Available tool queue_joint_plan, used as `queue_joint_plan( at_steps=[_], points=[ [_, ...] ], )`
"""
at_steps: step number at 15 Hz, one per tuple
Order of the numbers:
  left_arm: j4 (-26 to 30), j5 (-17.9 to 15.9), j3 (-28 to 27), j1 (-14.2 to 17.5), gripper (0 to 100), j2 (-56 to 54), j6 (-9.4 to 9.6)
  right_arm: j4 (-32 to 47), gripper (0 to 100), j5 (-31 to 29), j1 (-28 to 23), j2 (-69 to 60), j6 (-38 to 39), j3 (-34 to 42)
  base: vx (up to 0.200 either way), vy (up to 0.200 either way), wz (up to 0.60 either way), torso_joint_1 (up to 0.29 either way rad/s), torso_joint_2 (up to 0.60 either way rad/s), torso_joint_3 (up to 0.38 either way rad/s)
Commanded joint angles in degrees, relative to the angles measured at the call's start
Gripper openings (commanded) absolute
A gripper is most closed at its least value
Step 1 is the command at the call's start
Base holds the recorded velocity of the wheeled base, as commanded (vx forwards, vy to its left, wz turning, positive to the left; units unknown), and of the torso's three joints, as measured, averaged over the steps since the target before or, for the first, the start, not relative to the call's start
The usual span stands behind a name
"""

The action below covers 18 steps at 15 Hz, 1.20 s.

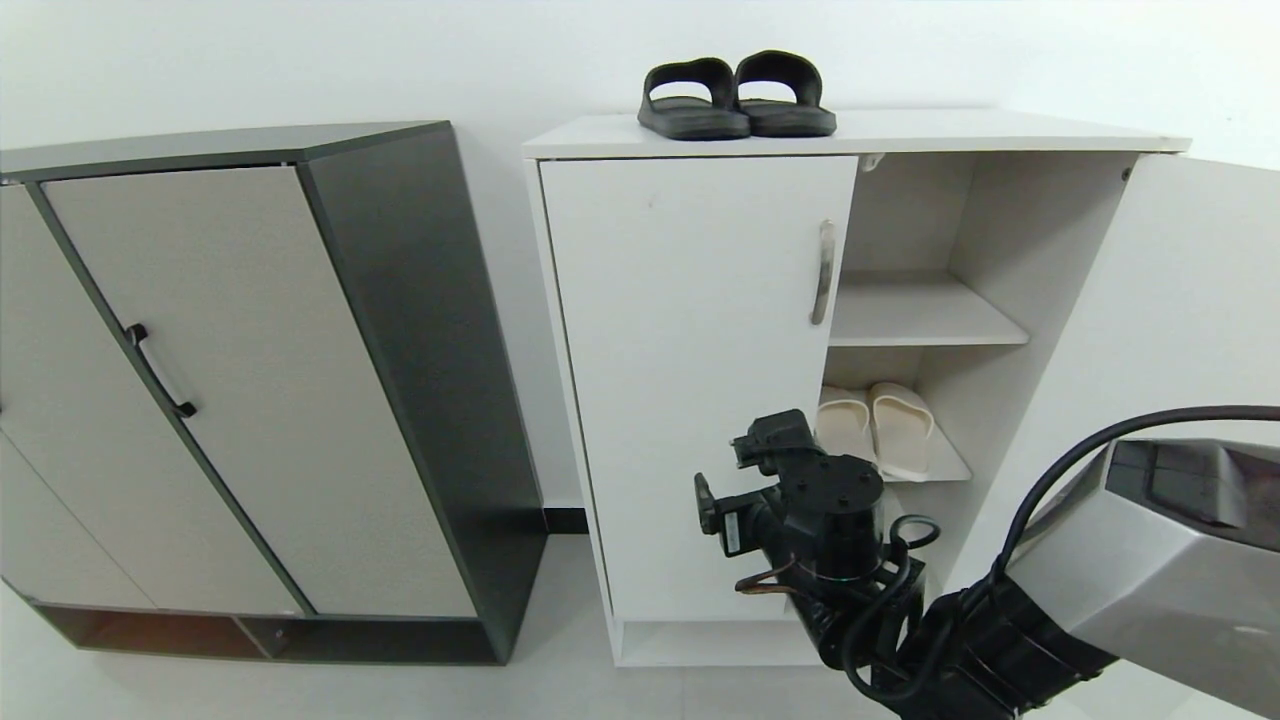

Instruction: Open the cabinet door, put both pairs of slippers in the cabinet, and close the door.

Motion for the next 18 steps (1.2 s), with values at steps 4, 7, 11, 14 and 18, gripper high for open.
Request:
queue_joint_plan(
  at_steps=[4, 7, 11, 14, 18],
  points=[
    [0.0, 0.0, 0.0, 0.0, 0, 0.1, -0.07, -0.1, 100, 0.0, -0.1, 0.7, -0.4, 0.3, 0.000, 0.000, 0.00, 0.000, 0.00, 0.000],
    [0.0, 0.0, 0.0, 0.0, 0, 0.1, -0.16, 0.0, 100, 0.0, -0.1, 0.7, -0.4, 0.3, 0.000, 0.000, 0.00, 0.000, 0.00, 0.000],
    [0.0, 0.0, 0.0, 0.0, 0, 0.1, -0.16, 0.1, 100, 0.1, -0.1, 0.7, -1.1, 0.3, 0.000, 0.000, 0.00, 0.000, -0.11, -0.118],
    [0.0, 0.0, 0.0, 0.0, 0, 0.1, -0.25, 0.1, 100, 0.0, -0.1, 0.7, -1.1, 0.3, 0.000, 0.000, 0.00, 0.033, -0.30, -0.354],
    [0.0, 0.0, 0.0, 0.0, 0, 0.0, -0.25, 0.1, 100, 0.0, -0.2, 0.8, -1.1, 0.3, 0.000, 0.000, 0.00, 0.082, -0.50, -0.344]
  ],
)
